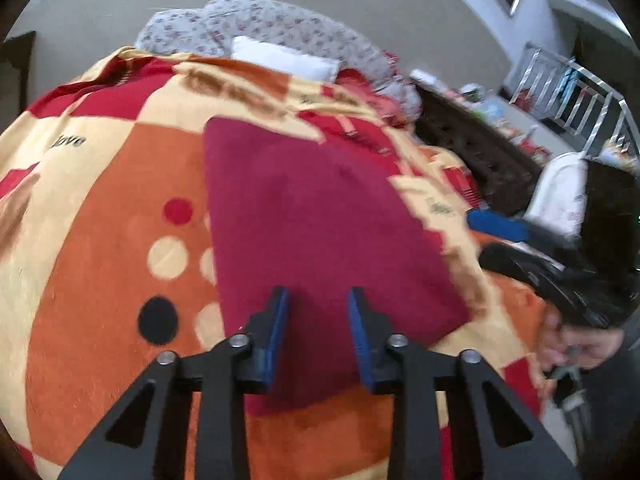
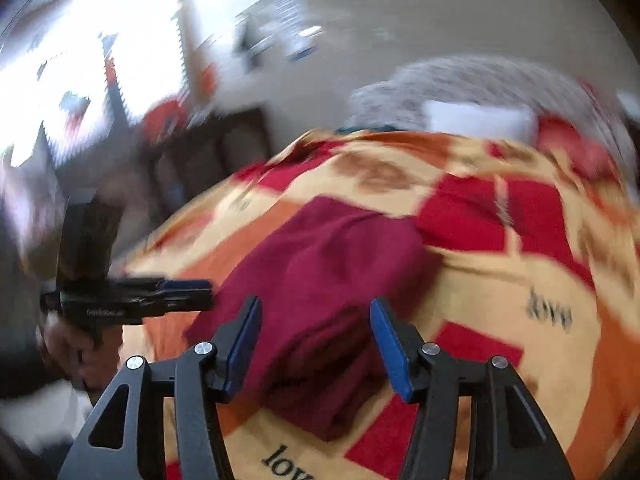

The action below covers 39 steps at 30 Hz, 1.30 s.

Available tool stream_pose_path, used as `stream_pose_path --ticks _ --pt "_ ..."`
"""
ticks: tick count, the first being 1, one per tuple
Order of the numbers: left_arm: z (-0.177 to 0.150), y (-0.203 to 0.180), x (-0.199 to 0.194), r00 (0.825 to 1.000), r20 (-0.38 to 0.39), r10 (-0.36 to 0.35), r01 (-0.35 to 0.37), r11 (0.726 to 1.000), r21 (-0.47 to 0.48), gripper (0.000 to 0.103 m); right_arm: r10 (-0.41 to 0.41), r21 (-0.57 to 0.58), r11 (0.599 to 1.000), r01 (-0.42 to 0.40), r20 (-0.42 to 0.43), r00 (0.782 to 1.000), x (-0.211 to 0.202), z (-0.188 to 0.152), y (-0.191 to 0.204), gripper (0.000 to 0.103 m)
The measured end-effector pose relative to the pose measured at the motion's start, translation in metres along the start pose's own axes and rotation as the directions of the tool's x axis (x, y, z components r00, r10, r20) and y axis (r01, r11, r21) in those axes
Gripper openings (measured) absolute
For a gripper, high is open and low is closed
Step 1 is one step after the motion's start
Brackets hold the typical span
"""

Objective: Fold small clothes

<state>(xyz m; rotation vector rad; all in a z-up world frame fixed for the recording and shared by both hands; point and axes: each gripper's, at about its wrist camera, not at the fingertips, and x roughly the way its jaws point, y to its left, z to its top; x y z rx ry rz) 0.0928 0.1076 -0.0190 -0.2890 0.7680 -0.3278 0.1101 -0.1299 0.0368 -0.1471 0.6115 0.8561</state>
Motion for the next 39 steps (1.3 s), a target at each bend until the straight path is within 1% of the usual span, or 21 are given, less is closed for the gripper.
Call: stream_pose_path --ticks 2,3,4,5,6,8,9,11,15,20,22,23,24,25,26,28,31,32,36,38,39 --pt "-0.005 0.004 0.003 1.000 0.005 -0.013 0.014 1.000 -0.026 0.027 0.002 -0.143 0.990 -0.011 -0.061 0.998 0.015 0.002 0.026 0.061" --pt "-0.006 0.004 0.004 1.000 0.005 -0.013 0.013 1.000 -0.024 0.027 -0.011 -0.223 0.975 -0.013 -0.103 0.995 0.027 -0.001 0.037 0.061" --pt "-0.007 0.005 0.005 1.000 0.006 -0.014 0.014 1.000 -0.025 0.027 -0.023 -0.262 0.965 -0.012 -0.130 0.991 0.036 -0.006 0.040 0.061" --pt "-0.008 0.005 0.005 1.000 0.008 -0.019 0.019 1.000 -0.021 0.027 -0.046 -0.292 0.956 -0.005 -0.166 0.985 0.047 -0.011 0.040 0.061" --pt "-0.012 0.004 0.007 0.999 0.005 -0.032 0.032 0.999 -0.012 0.027 -0.078 -0.317 0.948 0.002 -0.226 0.971 0.061 -0.020 0.034 0.060" --pt "-0.015 0.001 0.010 1.000 0.011 -0.019 0.019 1.000 0.013 0.027 -0.109 -0.369 0.930 0.005 -0.262 0.959 0.071 -0.044 0.022 0.061" --pt "-0.016 -0.001 0.010 1.000 0.015 -0.012 0.012 1.000 0.021 0.027 -0.087 -0.367 0.930 0.003 -0.212 0.973 0.065 -0.055 0.017 0.061" --pt "-0.016 0.000 0.010 1.000 0.024 -0.017 0.016 1.000 0.018 0.029 -0.064 -0.308 0.952 0.006 -0.179 0.982 0.057 -0.063 0.008 0.061" --pt "-0.018 0.007 0.008 0.997 0.040 -0.066 0.067 0.998 -0.022 0.031 -0.073 -0.304 0.953 0.017 -0.175 0.982 0.058 -0.063 0.007 0.062" --pt "-0.015 0.006 0.001 0.995 0.058 -0.087 0.091 0.994 -0.061 0.033 -0.075 -0.299 0.954 0.021 -0.171 0.982 0.058 -0.058 0.017 0.063" --pt "0.000 0.008 -0.006 0.990 0.073 -0.119 0.127 0.984 -0.125 0.040 -0.075 -0.294 0.956 0.022 -0.172 0.982 0.059 -0.056 0.017 0.064" --pt "0.011 0.010 -0.010 0.987 0.102 -0.123 0.138 0.979 -0.148 0.047 -0.070 -0.286 0.958 0.018 -0.173 0.982 0.058 -0.056 0.017 0.066" --pt "0.026 0.009 -0.010 0.987 0.124 -0.105 0.122 0.983 -0.140 0.049 -0.070 -0.288 0.957 0.018 -0.171 0.983 0.058 -0.057 0.018 0.067" --pt "0.037 0.007 -0.004 0.989 0.116 -0.092 0.106 0.987 -0.120 0.049 -0.072 -0.291 0.956 0.021 -0.167 0.983 0.058 -0.057 0.019 0.067" --pt "0.049 0.007 0.007 0.993 0.083 -0.085 0.094 0.990 -0.104 0.049 -0.072 -0.291 0.956 0.022 -0.164 0.984 0.058 -0.057 0.019 0.067" --pt "0.068 0.012 0.034 0.999 0.019 -0.042 0.043 0.993 -0.111 0.048 -0.073 -0.292 0.956 0.024 -0.161 0.984 0.059 -0.057 0.020 0.067" --pt "0.076 0.027 0.080 0.994 -0.105 0.042 -0.057 0.988 -0.141 0.029 -0.077 -0.295 0.955 0.028 -0.154 0.985 0.059 -0.058 0.020 0.067" --pt "0.077 0.029 0.088 0.992 -0.110 0.063 -0.078 0.987 -0.143 0.024 -0.077 -0.294 0.955 0.029 -0.152 0.985 0.059 -0.058 0.020 0.067" --pt "0.080 0.023 0.090 0.990 -0.119 0.081 -0.095 0.988 -0.120 0.024 -0.072 -0.285 0.958 0.028 -0.145 0.987 0.059 -0.058 0.019 0.067" --pt "0.082 0.025 0.075 0.995 -0.089 0.034 -0.048 0.987 -0.151 0.024 -0.070 -0.285 0.958 0.025 -0.147 0.987 0.058 -0.057 0.020 0.069" --pt "0.082 0.027 0.061 0.999 -0.047 0.002 -0.009 0.987 -0.163 0.029 -0.068 -0.288 0.957 0.023 -0.148 0.987 0.058 -0.057 0.021 0.069"
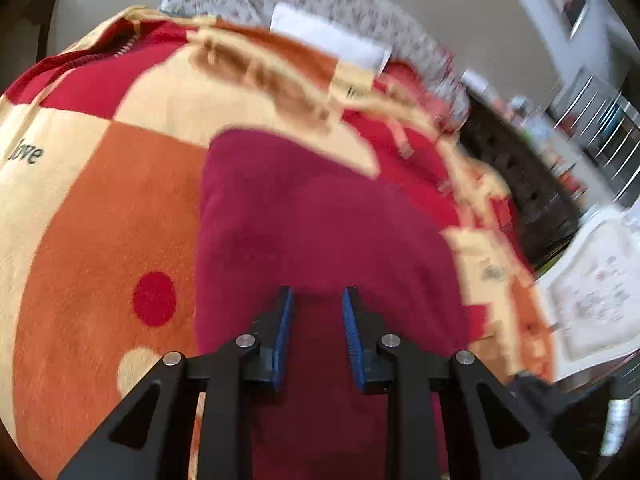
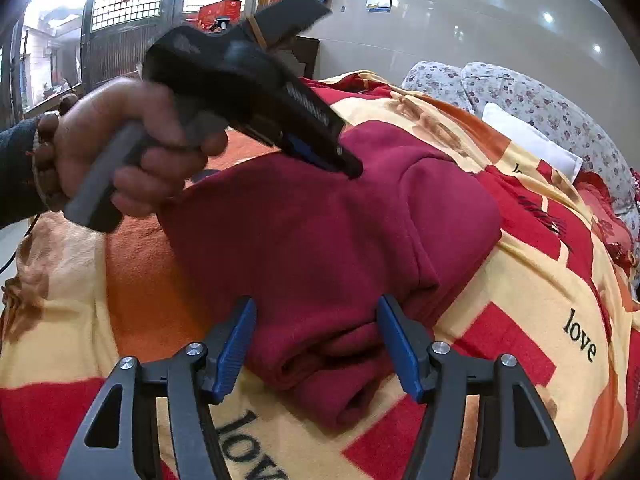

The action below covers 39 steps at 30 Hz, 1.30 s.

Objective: Fold small clothes

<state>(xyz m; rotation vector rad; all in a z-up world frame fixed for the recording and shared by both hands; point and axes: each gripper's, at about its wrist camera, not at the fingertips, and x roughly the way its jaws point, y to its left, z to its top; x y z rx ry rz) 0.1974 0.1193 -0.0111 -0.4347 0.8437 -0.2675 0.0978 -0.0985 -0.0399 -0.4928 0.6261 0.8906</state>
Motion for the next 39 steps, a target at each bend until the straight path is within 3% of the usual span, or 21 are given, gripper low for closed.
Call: stream_pose_path --ticks 3,5,8,11,12,15,17,19,22,26,28,32,35,37,38,39 --pt "-0.018 0.001 -0.031 0.995 0.100 -0.014 0.010 0.999 0.046 0.051 0.042 0.015 0.999 -0.042 -0.013 0.999 -0.011 0.009 -0.003 0.070" --pt "-0.033 0.002 -0.038 0.991 0.131 -0.013 0.003 0.997 0.075 0.051 0.109 0.105 0.988 -0.115 0.057 0.992 -0.033 0.023 -0.021 0.070" --pt "-0.059 0.003 -0.035 0.984 0.177 0.008 -0.028 0.994 0.108 0.051 0.018 0.230 0.971 -0.064 0.195 0.981 -0.053 0.050 -0.052 0.070" --pt "-0.067 -0.002 -0.032 0.979 0.202 0.028 -0.058 0.988 0.140 0.056 -0.123 0.280 0.955 0.094 0.087 0.989 -0.024 0.080 -0.069 0.070" --pt "-0.067 -0.003 -0.032 0.979 0.203 0.018 -0.048 0.988 0.147 0.063 -0.120 0.278 0.956 0.097 0.066 0.991 -0.013 0.087 -0.071 0.070" --pt "-0.066 -0.001 -0.027 0.983 0.184 0.017 -0.044 0.988 0.148 0.066 -0.100 0.329 0.940 0.096 -0.006 0.995 0.026 0.105 -0.078 0.070" --pt "-0.067 0.000 -0.027 0.983 0.185 0.014 -0.041 0.989 0.145 0.066 -0.047 0.429 0.901 0.068 -0.059 0.997 0.054 0.102 -0.088 0.070" --pt "-0.067 0.003 -0.028 0.983 0.185 -0.002 -0.024 0.990 0.137 0.066 -0.035 0.476 0.871 0.119 -0.182 0.983 0.087 0.087 -0.102 0.068" --pt "-0.066 0.007 -0.028 0.983 0.181 -0.023 0.001 0.993 0.121 0.067 -0.034 0.465 0.880 0.093 -0.134 0.990 0.093 0.073 -0.108 0.067" --pt "-0.065 0.009 -0.027 0.983 0.179 -0.037 0.017 0.994 0.111 0.074 0.000 0.453 0.890 0.058 -0.126 0.992 0.085 0.076 -0.111 0.068" --pt "-0.066 0.010 -0.028 0.983 0.181 -0.037 0.019 0.995 0.102 0.076 0.005 0.441 0.896 0.046 -0.114 0.993 0.072 0.082 -0.106 0.068" --pt "-0.065 0.013 -0.028 0.981 0.186 -0.048 0.034 0.996 0.078 0.077 -0.031 0.400 0.916 0.032 -0.010 0.999 0.015 0.084 -0.084 0.070" --pt "-0.065 0.014 -0.029 0.981 0.190 -0.050 0.038 0.997 0.067 0.078 0.012 0.286 0.958 -0.002 -0.033 0.999 -0.001 0.072 -0.051 0.072" --pt "-0.065 0.015 -0.028 0.980 0.189 -0.054 0.043 0.997 0.063 0.081 -0.001 0.204 0.979 0.019 -0.090 0.996 0.003 0.050 -0.027 0.082" --pt "-0.065 0.015 -0.028 0.981 0.188 -0.053 0.043 0.997 0.060 0.085 -0.033 0.158 0.986 0.053 -0.125 0.992 0.012 0.035 -0.019 0.092" --pt "-0.065 0.017 -0.027 0.982 0.186 -0.042 0.033 0.998 0.052 0.092 -0.049 0.151 0.986 0.075 -0.164 0.985 0.023 0.021 -0.019 0.095"
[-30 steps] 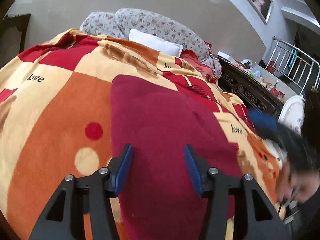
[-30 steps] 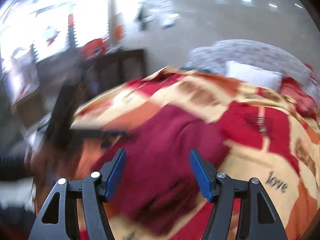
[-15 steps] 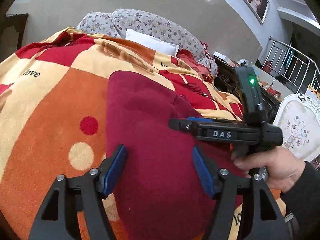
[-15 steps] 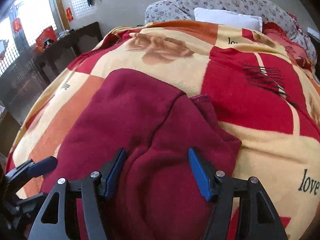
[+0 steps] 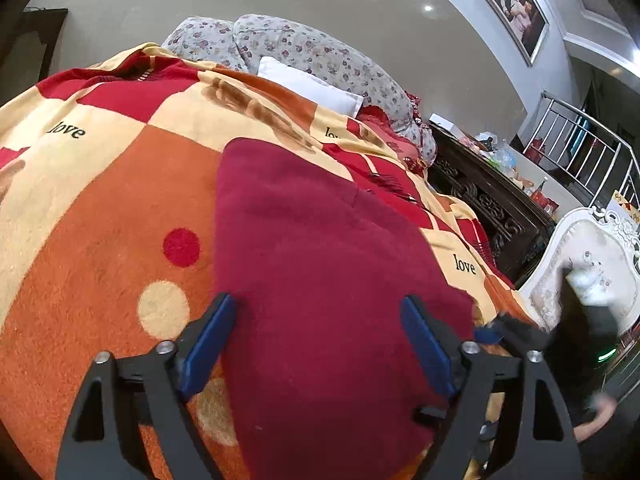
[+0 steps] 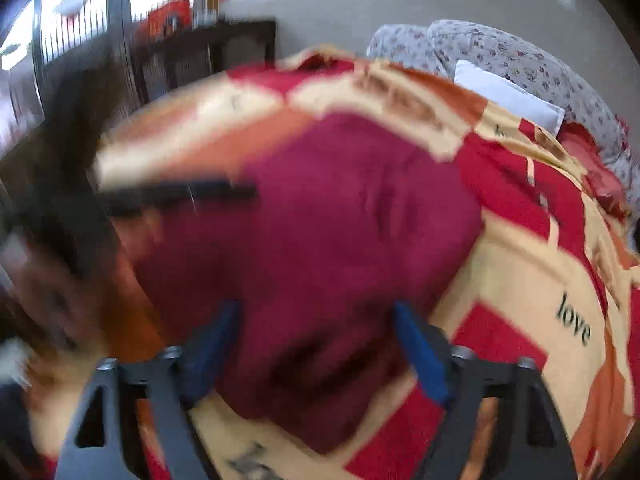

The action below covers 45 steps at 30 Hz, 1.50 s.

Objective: Fold small clothes

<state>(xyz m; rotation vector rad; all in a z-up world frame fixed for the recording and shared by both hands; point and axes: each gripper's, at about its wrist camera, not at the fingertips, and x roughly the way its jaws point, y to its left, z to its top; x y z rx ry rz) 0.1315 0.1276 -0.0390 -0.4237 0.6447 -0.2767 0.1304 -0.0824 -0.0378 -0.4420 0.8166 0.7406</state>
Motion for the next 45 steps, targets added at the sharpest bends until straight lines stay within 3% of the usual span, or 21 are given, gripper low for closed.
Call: stream_pose_path --ticks 1,3,5,7,9,11,14,19,22,35,38,40,45 --pt "0.000 0.003 0.002 1.000 -0.013 0.020 -0.021 1.000 -0.016 0.094 -0.007 0.033 0.999 0.007 0.007 1.000 0.008 -0.010 -0.006 0.103" --pt "-0.001 0.013 0.010 0.998 -0.055 0.009 -0.013 0.996 -0.083 0.094 0.083 0.169 0.982 -0.085 0.016 0.996 0.016 -0.019 -0.032 0.103" --pt "-0.001 0.022 0.008 0.999 -0.035 -0.025 0.020 0.990 -0.138 0.094 0.106 0.203 0.973 -0.111 0.034 0.994 0.015 -0.022 -0.042 0.103" --pt "-0.001 0.030 0.004 0.999 -0.014 -0.029 0.026 0.985 -0.172 0.094 0.078 0.175 0.981 -0.088 0.064 0.995 0.007 -0.025 -0.035 0.102" --pt "-0.001 0.031 0.003 1.000 -0.013 -0.024 0.022 0.983 -0.182 0.094 0.045 0.162 0.984 -0.069 0.149 0.988 -0.013 -0.031 -0.031 0.101" --pt "-0.001 0.029 0.004 1.000 -0.022 -0.009 0.005 0.985 -0.171 0.094 0.023 0.180 0.981 -0.068 0.241 0.970 -0.031 -0.041 -0.032 0.101" --pt "-0.001 0.027 0.006 0.999 -0.032 0.006 -0.011 0.988 -0.156 0.094 -0.078 0.259 0.966 -0.011 0.331 0.940 -0.053 -0.058 -0.041 0.101" --pt "-0.001 0.028 0.005 0.999 -0.034 0.006 -0.011 0.987 -0.161 0.094 -0.206 0.360 0.929 0.088 0.303 0.930 -0.056 -0.061 -0.050 0.101" --pt "-0.002 0.027 0.005 0.999 -0.035 0.008 -0.014 0.987 -0.158 0.094 -0.238 0.382 0.917 0.117 0.287 0.928 -0.059 -0.063 -0.051 0.101" --pt "-0.004 0.024 0.003 0.998 -0.049 0.033 -0.040 0.989 -0.141 0.094 -0.226 0.393 0.914 0.101 0.286 0.931 -0.061 -0.060 -0.055 0.102" --pt "-0.004 0.019 0.004 0.996 -0.052 0.067 -0.073 0.990 -0.117 0.094 -0.221 0.392 0.915 0.097 0.283 0.933 -0.059 -0.059 -0.055 0.102" --pt "-0.004 0.012 0.003 0.991 -0.051 0.128 -0.131 0.988 -0.079 0.094 -0.215 0.392 0.915 0.093 0.280 0.935 -0.059 -0.059 -0.055 0.102" --pt "-0.008 -0.016 0.001 0.946 -0.005 0.324 -0.323 0.944 0.063 0.094 -0.215 0.394 0.914 0.094 0.275 0.937 -0.057 -0.059 -0.056 0.102"
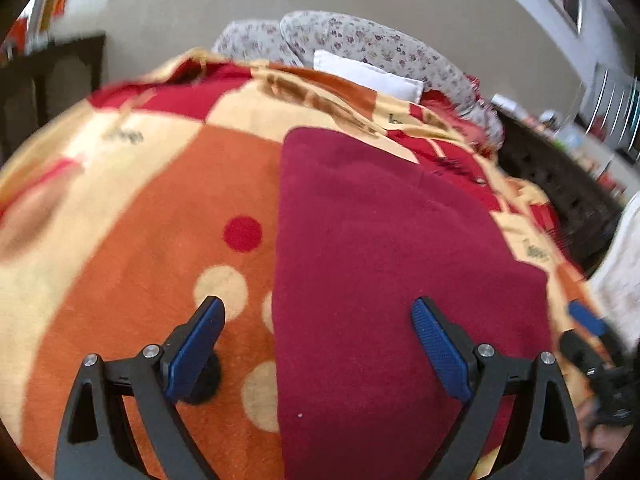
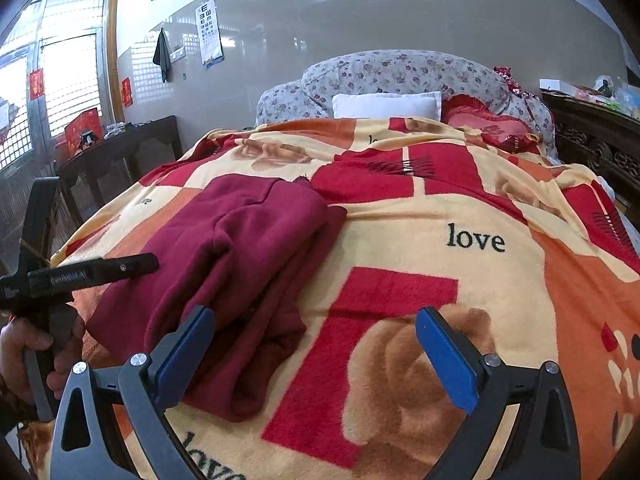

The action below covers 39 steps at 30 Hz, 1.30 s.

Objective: Fold small clothes

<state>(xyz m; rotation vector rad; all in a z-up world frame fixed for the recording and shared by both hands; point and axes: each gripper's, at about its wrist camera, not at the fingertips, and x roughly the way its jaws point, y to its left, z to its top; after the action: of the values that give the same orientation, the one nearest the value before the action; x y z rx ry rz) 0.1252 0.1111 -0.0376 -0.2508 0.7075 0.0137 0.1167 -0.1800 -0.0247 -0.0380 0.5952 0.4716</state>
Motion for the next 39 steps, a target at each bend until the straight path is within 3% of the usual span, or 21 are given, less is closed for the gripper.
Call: stream_pose_path --ticks 3,23,27,30,32,35,37,39 --pt "-0.001 -0.005 -0.004 0.999 0.018 0.049 -0.050 0.998 0.035 0.094 -0.005 -0.002 1.000 0.005 0.004 1.000 0.000 0.000 0.000 0.103" --pt "-0.001 0.000 -0.004 0.999 0.012 0.037 -0.037 0.999 0.018 0.095 -0.018 -0.004 1.000 0.018 0.007 1.000 -0.002 -0.001 0.001 0.103" --pt "-0.001 0.011 -0.015 0.999 0.040 -0.037 0.038 0.999 -0.030 0.095 -0.017 0.012 1.000 0.017 0.018 1.000 -0.004 -0.001 -0.001 0.103" --pt "0.005 0.033 -0.020 0.998 0.030 -0.059 0.061 0.994 -0.086 0.095 -0.011 0.119 0.993 0.003 0.067 0.998 -0.019 -0.001 -0.019 0.103" --pt "0.008 0.049 -0.017 0.998 0.009 -0.068 0.068 0.988 -0.135 0.095 0.036 0.249 0.967 -0.059 0.095 0.995 -0.030 0.001 -0.044 0.103" --pt "0.012 0.058 -0.005 0.988 -0.033 -0.149 0.140 0.971 -0.192 0.095 0.133 0.363 0.915 -0.177 0.145 0.981 -0.038 0.008 -0.062 0.103" --pt "0.012 0.048 0.007 0.970 -0.063 -0.236 0.218 0.954 -0.206 0.095 0.269 0.408 0.858 -0.310 0.156 0.950 -0.027 0.014 -0.062 0.103" --pt "0.009 0.034 0.019 0.950 -0.113 -0.290 0.266 0.945 -0.191 0.095 0.445 0.474 0.759 -0.446 0.121 0.887 0.002 0.019 -0.055 0.103"
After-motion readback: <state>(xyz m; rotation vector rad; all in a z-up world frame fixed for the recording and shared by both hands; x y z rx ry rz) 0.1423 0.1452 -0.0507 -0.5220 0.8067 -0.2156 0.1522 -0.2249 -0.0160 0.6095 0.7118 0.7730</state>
